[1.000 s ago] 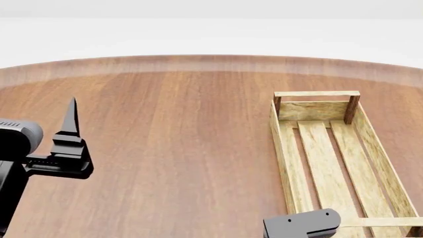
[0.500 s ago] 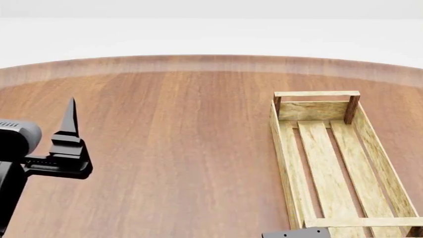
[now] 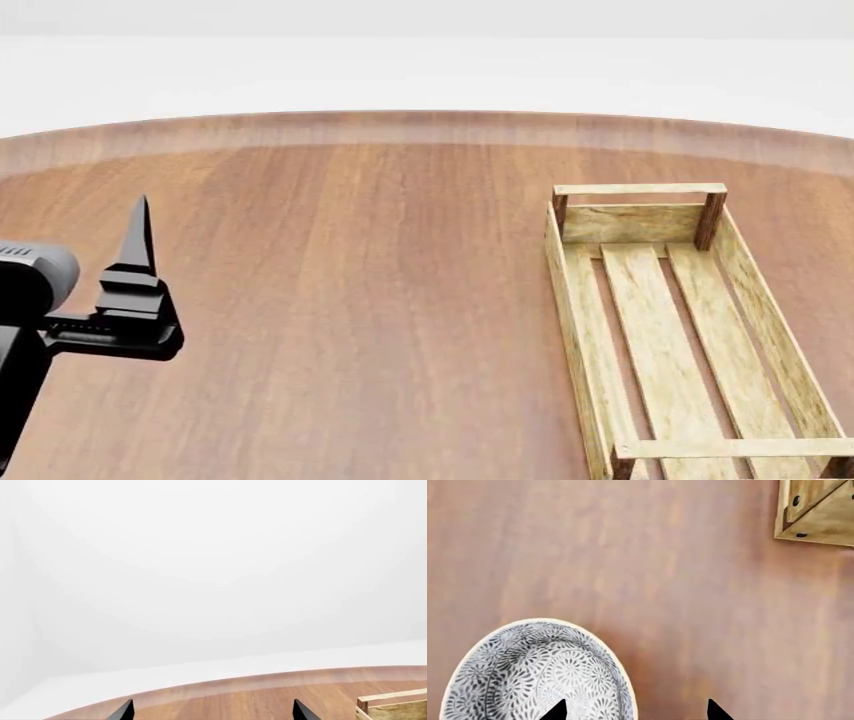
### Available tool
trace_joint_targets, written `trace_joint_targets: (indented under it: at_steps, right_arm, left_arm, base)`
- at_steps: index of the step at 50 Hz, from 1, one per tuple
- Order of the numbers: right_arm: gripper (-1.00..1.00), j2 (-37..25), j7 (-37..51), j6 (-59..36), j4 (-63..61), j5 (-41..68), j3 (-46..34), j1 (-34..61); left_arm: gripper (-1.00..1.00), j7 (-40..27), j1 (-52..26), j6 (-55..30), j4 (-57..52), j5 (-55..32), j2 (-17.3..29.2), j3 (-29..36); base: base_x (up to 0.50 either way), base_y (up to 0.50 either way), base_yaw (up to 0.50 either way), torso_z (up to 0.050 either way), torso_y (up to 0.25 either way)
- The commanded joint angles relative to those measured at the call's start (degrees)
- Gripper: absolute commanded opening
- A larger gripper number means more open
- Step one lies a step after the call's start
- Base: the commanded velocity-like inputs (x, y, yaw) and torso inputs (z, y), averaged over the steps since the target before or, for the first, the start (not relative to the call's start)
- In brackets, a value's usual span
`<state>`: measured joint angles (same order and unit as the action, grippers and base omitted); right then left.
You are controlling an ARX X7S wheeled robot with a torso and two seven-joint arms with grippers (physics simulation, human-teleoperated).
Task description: Stack the right bowl on the left bowl and place them in the tray.
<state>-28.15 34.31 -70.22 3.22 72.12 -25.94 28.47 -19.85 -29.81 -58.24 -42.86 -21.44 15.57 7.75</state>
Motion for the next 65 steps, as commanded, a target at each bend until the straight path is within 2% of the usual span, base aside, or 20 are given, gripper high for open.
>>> trace_joint_targets:
  at_steps: [1, 4, 5, 29, 46, 65]
  right_arm:
    - [1.0, 1.3, -3.5, 0.6, 1.7, -2.1, -0.1, -0.1]
    - [1.0, 1.3, -4.1, 0.9, 1.6, -2.6, -0.9, -0.3]
    - [-1.0, 1.3, -4.3, 0.9, 1.7, -2.6, -0.9, -0.3]
    - [-1.0, 1.1, -5.4, 1.4, 1.4, -1.9, -1.7, -0.1]
    - [-1.0, -0.3, -6.7, 3.1, -5.4, -0.3, -0.6, -0.1]
    - [-1.0, 0.3, -2.0, 1.9, -7.5, 5.6, 3.9, 5.4]
  left_arm:
    - [1.0, 1.4, 0.2, 1.5, 1.0, 1.0, -0.7, -1.0]
    - [1.0, 1.4, 0.3, 1.8, 1.3, 1.0, -0.7, -1.0]
    - [1.0, 1.3, 0.3, 1.8, 1.3, 1.0, -0.7, -1.0]
    - [1.0, 0.8, 0.9, 2.4, 1.3, 0.4, -0.1, -1.1]
    - [1.0, 0.5, 0.8, 2.5, 1.3, -0.1, 0.2, -1.3]
    - [1.0, 0.1, 1.1, 2.8, 1.1, -0.6, 0.4, -1.3]
  base:
    - [0.0, 0.0, 0.0, 0.0, 0.0]
    - [0.0, 0.0, 0.0, 0.0, 0.0]
    - [0.0, 0.0, 0.0, 0.0, 0.0]
    - [0.0, 0.0, 0.0, 0.0, 0.0]
    - [0.0, 0.0, 0.0, 0.0, 0.0]
    - [0.0, 0.0, 0.0, 0.0, 0.0]
